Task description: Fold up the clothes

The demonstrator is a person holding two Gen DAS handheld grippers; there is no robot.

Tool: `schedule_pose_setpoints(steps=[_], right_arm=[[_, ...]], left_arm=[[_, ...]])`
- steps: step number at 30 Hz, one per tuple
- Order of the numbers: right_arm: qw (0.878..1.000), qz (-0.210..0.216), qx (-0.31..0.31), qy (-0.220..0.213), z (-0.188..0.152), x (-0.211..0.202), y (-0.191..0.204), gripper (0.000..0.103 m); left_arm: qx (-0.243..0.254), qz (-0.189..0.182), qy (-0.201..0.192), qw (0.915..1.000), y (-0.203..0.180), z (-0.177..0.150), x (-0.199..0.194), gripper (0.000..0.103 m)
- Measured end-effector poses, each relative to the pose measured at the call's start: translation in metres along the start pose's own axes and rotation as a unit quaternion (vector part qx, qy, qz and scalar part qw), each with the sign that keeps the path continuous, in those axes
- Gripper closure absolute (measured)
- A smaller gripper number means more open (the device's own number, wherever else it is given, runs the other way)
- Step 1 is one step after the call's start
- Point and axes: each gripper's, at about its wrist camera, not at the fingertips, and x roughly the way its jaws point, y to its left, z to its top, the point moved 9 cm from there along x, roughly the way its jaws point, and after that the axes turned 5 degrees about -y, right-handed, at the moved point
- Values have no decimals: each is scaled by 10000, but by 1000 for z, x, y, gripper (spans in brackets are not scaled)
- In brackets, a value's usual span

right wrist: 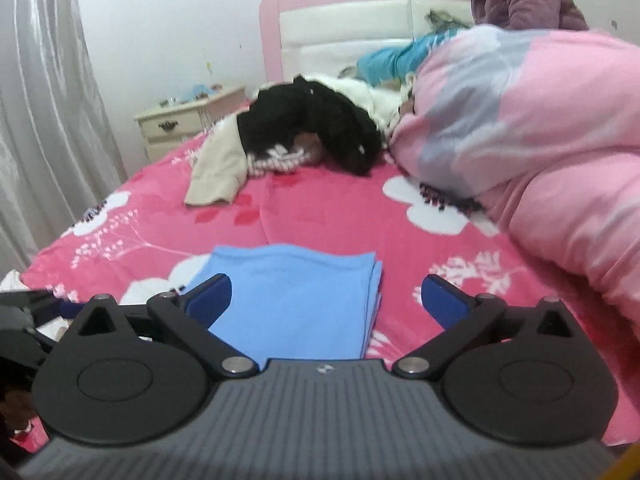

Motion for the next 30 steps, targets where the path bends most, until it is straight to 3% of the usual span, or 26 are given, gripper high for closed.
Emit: schedule_pose_setpoints(steps=[4, 8, 13, 21, 30], right_arm=[[9997, 26, 223, -84, -1, -15, -3, 1], [9991, 118, 395, -18, -10, -24, -6, 1], [9973, -432, 401, 436, -39, -6, -12, 1], [9843, -481, 841, 1475, -83, 24, -4, 1], [9817, -526, 606, 1728, -94, 19, 8, 1]], left_arm=[[-153, 33, 293, 9994, -6, -8, 4, 2], [-144, 450, 662, 9967, 1, -22, 20, 2], [24, 1023, 937, 9903, 15, -37, 35, 2], [-194, 995, 1154, 9881, 20, -49, 41, 2], [-335, 1173, 1212, 9851, 29, -52, 39, 2]])
